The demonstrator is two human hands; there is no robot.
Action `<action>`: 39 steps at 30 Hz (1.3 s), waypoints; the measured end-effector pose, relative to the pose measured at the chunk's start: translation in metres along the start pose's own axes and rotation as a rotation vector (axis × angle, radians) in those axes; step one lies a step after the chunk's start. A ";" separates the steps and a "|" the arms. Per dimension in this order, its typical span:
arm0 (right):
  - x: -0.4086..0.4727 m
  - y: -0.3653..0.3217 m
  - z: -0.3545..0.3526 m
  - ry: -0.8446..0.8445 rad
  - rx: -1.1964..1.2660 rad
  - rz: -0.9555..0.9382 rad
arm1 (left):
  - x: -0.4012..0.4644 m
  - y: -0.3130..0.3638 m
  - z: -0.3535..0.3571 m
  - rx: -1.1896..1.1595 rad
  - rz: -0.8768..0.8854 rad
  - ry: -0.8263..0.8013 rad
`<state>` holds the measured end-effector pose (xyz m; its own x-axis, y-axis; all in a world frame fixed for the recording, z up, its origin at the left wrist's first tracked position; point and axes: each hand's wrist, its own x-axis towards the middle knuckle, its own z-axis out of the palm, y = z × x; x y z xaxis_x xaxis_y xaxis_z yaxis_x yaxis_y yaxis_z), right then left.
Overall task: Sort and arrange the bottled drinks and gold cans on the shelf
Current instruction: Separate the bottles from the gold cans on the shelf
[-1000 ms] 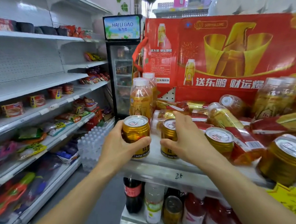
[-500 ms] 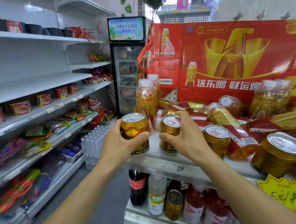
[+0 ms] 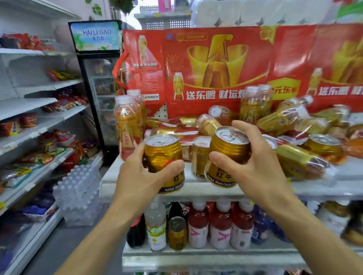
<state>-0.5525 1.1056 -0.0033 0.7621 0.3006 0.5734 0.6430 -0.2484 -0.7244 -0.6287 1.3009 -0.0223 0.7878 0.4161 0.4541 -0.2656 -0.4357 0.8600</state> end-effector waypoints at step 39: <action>-0.104 0.304 -0.693 0.439 -0.412 0.343 | -0.068 0.232 0.767 -0.200 0.152 -0.622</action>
<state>-0.3838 0.3609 -0.0179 0.8319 -0.2361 0.5022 0.2700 -0.6184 -0.7380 -0.3180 0.5593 -0.0324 0.8912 -0.2017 0.4063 -0.4494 -0.2719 0.8509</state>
